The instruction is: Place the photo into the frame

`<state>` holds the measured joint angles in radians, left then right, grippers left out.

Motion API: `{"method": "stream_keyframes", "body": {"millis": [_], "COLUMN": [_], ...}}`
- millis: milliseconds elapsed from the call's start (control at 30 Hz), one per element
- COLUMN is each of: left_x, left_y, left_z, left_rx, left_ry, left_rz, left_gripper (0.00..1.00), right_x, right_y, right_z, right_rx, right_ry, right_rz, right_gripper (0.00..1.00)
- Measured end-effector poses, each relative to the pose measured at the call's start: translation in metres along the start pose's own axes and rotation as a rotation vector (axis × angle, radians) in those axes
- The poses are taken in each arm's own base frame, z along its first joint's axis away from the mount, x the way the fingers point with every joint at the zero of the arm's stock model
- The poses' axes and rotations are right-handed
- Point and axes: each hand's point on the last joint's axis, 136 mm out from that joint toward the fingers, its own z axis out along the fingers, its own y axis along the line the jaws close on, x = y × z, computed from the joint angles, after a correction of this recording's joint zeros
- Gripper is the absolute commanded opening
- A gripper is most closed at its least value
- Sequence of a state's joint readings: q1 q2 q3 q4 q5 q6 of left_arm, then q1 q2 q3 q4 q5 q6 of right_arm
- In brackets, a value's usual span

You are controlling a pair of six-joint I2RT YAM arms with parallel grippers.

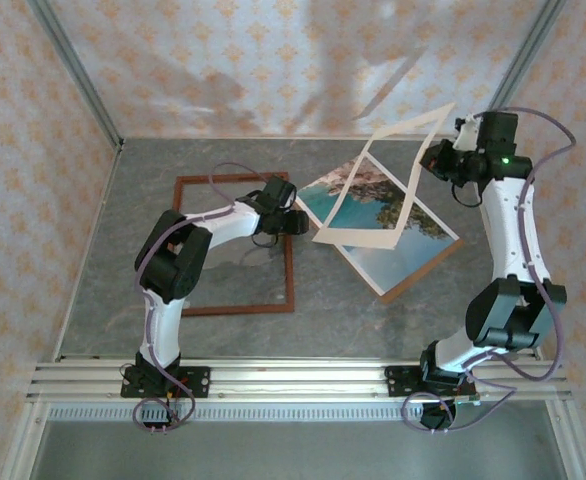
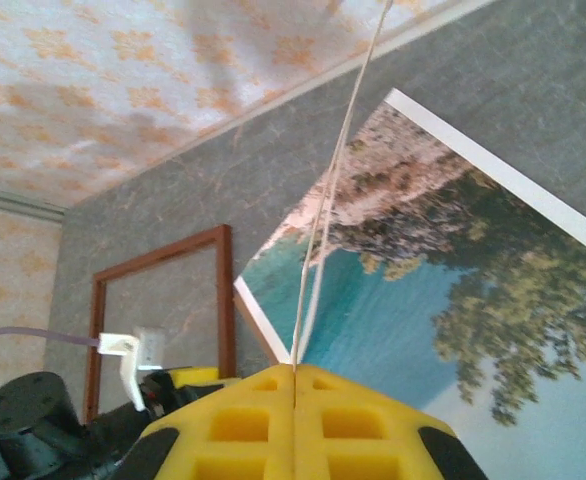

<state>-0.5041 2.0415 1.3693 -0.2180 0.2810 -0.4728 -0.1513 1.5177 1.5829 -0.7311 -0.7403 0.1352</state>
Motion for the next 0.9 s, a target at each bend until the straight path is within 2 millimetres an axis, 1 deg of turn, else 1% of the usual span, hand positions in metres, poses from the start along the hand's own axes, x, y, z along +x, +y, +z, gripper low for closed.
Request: {"method": "stream_keyframes", "body": {"millis": [100, 200, 300, 400, 433, 500, 533, 600, 667, 733, 800, 833, 900], "left_x": [0.002, -0.006, -0.021, -0.042, -0.05, -0.058, -0.062, -0.064, -0.065, -0.064, -0.063, -0.063, -0.063], "left_y": [-0.003, 0.002, 0.015, 0.035, 0.046, 0.065, 0.081, 0.107, 0.14, 0.171, 0.197, 0.205, 0.215], "left_z": [-0.007, -0.024, -0.053, -0.092, -0.108, -0.132, -0.148, -0.169, -0.193, -0.217, -0.243, -0.256, -0.283], "left_rx": [0.007, 0.009, 0.002, -0.02, -0.037, -0.066, -0.087, -0.127, -0.176, -0.225, -0.27, -0.287, -0.306], "left_ry": [-0.002, -0.028, -0.084, -0.179, -0.222, -0.282, -0.323, -0.376, -0.438, -0.501, -0.572, -0.608, -0.687], "left_rz": [0.004, -0.01, -0.036, -0.074, -0.095, -0.13, -0.158, -0.215, -0.292, -0.373, -0.447, -0.475, -0.518], "left_gripper": [0.65, 0.67, 0.69, 0.72, 0.73, 0.75, 0.75, 0.77, 0.78, 0.8, 0.83, 0.83, 0.85], "right_x": [-0.006, -0.01, -0.009, -0.002, 0.002, 0.01, 0.016, 0.028, 0.04, 0.049, 0.055, 0.057, 0.061], "right_y": [0.02, 0.049, 0.079, 0.113, 0.125, 0.152, 0.168, 0.198, 0.226, 0.247, 0.26, 0.265, 0.265], "right_z": [-0.01, -0.02, -0.023, -0.024, -0.025, -0.026, -0.027, -0.027, -0.025, -0.022, -0.018, -0.014, -0.002], "right_rx": [-0.027, -0.071, -0.121, -0.171, -0.189, -0.233, -0.263, -0.317, -0.375, -0.425, -0.46, -0.476, -0.484], "right_ry": [-0.025, -0.048, -0.052, -0.043, -0.038, -0.03, -0.021, -0.007, 0.014, 0.027, 0.036, 0.041, 0.047], "right_rz": [-0.03, -0.075, -0.117, -0.158, -0.173, -0.204, -0.217, -0.241, -0.253, -0.244, -0.22, -0.2, -0.154], "right_gripper": [0.0, 0.0, 0.0, 0.0, 0.0, 0.0, 0.0, 0.0, 0.0, 0.0, 0.0, 0.0, 0.0]}}
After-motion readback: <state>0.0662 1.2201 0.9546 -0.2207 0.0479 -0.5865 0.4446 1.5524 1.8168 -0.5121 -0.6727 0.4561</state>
